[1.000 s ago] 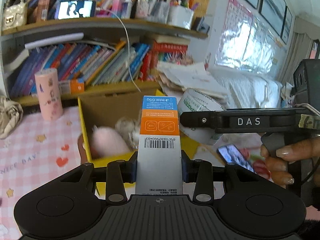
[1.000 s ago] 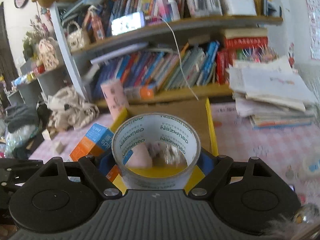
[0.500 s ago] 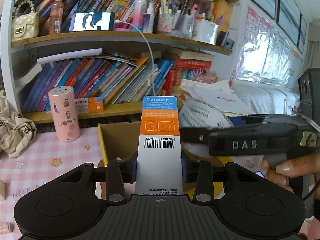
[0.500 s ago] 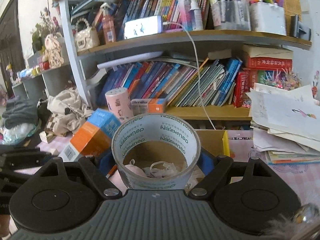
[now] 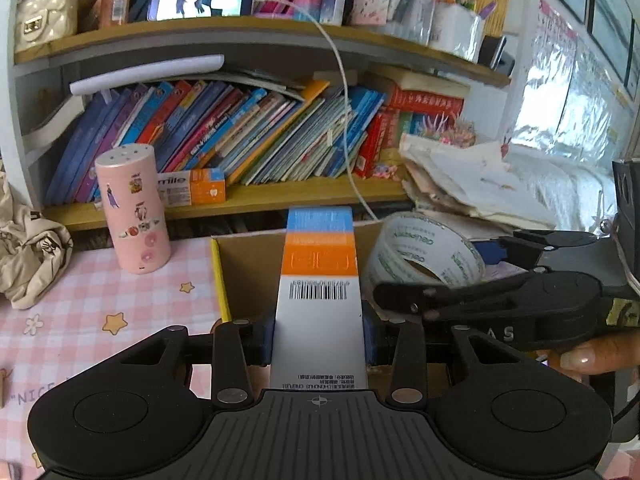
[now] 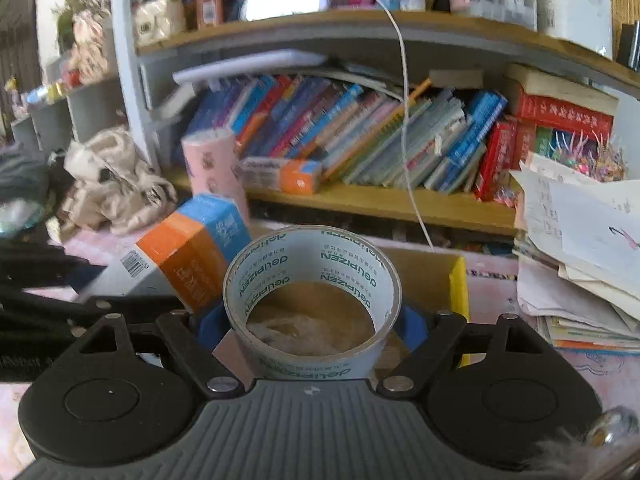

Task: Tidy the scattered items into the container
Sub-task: 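Lower both tools into the yellow box and open them, releasing usmile box and tape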

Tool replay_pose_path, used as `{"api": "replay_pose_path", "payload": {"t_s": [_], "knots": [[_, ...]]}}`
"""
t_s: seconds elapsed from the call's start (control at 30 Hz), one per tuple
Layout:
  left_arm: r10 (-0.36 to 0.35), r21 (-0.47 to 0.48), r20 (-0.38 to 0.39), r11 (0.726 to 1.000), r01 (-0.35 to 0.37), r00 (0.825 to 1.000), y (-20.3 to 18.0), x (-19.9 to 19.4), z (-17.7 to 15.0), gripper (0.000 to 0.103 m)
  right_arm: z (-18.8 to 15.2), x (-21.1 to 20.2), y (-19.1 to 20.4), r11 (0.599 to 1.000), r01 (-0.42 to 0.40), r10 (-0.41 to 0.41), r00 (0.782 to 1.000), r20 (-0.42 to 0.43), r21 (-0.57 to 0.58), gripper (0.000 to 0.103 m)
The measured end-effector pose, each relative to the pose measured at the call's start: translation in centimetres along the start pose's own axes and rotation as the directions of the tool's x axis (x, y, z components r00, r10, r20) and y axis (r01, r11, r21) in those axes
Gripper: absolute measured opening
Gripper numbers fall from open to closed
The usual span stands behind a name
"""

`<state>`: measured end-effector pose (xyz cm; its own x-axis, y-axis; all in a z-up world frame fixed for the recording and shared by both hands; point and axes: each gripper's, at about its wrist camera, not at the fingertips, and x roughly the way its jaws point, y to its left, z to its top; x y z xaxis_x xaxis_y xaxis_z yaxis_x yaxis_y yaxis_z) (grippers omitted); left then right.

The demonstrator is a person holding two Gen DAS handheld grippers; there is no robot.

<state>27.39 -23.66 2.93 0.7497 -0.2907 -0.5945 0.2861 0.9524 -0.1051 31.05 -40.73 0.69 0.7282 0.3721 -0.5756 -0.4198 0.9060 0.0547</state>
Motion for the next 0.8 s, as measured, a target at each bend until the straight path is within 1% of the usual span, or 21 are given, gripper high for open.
{"api": "replay_pose_path", "payload": {"t_s": [0.1,0.17,0.3,0.37,0.47,0.53,0.57,0.6,0.63,0.7,0.77,0.8], "knots": [[0.010,0.005,-0.029,1.000,-0.010,1.000,0.1,1.3,0.0,0.038,-0.6,1.2,-0.5,1.000,0.009,-0.011,0.999,-0.042,-0.028,0.083],[0.013,0.011,-0.032,1.000,-0.013,0.999,0.1,1.9,0.1,0.038,-0.9,1.9,-0.9,0.999,0.008,-0.010,0.997,-0.076,-0.037,0.083],[0.027,0.024,-0.051,0.999,-0.026,0.998,0.2,3.1,0.4,0.038,-1.6,3.2,-0.8,0.998,-0.009,-0.001,0.990,-0.138,-0.067,0.083],[0.039,0.026,-0.074,0.999,-0.037,0.997,0.4,3.9,0.4,0.039,-1.9,3.7,-0.6,0.997,-0.018,0.005,0.986,-0.164,-0.080,0.083],[0.051,0.027,-0.091,0.998,-0.049,0.995,0.4,4.6,0.1,0.039,-2.0,3.9,-0.3,0.994,-0.027,0.008,0.985,-0.174,-0.107,0.083],[0.057,0.029,-0.109,0.998,-0.054,0.992,0.4,5.0,0.0,0.041,-1.9,4.0,-0.3,0.994,-0.029,0.008,0.982,-0.187,-0.110,0.083],[0.057,0.029,-0.117,0.998,-0.053,0.992,0.3,5.1,-0.1,0.044,-1.9,4.0,-0.3,0.993,-0.031,0.010,0.982,-0.191,-0.110,0.083],[0.058,0.033,-0.128,0.998,-0.054,0.990,0.3,5.2,-0.2,0.052,-1.9,4.1,-0.4,0.993,-0.032,0.010,0.981,-0.195,-0.112,0.083],[0.068,0.035,-0.134,0.997,-0.064,0.989,0.2,5.2,-0.2,0.054,-1.9,4.1,-0.3,0.993,-0.033,0.010,0.980,-0.199,-0.115,0.083],[0.074,0.046,-0.115,0.997,-0.069,0.991,-0.2,4.7,-0.4,0.068,-1.8,4.1,-0.3,0.992,-0.034,0.008,0.979,-0.206,-0.121,0.083],[0.090,0.058,-0.081,0.995,-0.085,0.993,-0.5,3.8,-0.3,0.075,-1.8,4.2,-0.2,0.992,-0.031,0.004,0.977,-0.212,-0.124,0.083],[0.088,0.060,-0.065,0.995,-0.084,0.994,-0.6,3.2,-0.4,0.076,-1.7,4.2,-0.2,0.992,-0.030,0.003,0.977,-0.213,-0.124,0.083]]}}
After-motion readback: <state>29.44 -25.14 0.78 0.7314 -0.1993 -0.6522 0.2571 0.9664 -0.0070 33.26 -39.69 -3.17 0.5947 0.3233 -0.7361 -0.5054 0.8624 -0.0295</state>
